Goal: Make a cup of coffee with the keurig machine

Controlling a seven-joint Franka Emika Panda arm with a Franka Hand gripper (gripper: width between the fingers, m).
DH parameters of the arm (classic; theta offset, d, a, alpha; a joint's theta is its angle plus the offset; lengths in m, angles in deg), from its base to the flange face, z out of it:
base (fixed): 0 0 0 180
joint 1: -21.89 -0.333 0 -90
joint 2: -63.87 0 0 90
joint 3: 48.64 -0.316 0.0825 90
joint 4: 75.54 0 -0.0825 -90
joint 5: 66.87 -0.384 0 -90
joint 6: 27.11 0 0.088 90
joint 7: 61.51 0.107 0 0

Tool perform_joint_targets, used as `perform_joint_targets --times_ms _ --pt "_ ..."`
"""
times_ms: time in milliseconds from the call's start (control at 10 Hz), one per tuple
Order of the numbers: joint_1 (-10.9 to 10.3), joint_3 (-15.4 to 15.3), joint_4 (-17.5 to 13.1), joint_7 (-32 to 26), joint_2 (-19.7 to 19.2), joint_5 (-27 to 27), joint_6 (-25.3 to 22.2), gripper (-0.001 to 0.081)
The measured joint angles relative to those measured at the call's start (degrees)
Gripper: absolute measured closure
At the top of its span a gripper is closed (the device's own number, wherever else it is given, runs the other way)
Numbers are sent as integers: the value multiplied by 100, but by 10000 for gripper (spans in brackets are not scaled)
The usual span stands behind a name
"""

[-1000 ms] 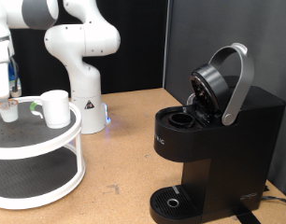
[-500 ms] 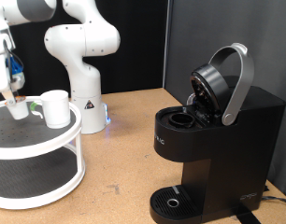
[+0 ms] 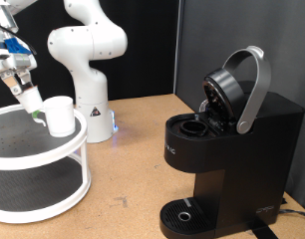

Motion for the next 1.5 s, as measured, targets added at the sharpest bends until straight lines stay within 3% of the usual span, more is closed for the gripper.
perform_joint_targets --times_ms 300,500,700,800,1000,1200,1500 --pt "-129 23 -7 -45 13 -326 -2 378" --pt "-509 21 -106 18 26 -1090 67 378" --pt "-936 -50 -122 153 24 -1818 490 378" --pt "-1045 -173 -127 300 -1 -1850 518 378" --pt "-1050 -259 -157 402 -82 -1854 531 378" --pt "-1189 -153 -293 403 -87 -2043 82 378" --pt "-1728 69 -960 451 -428 -2295 -1128 378"
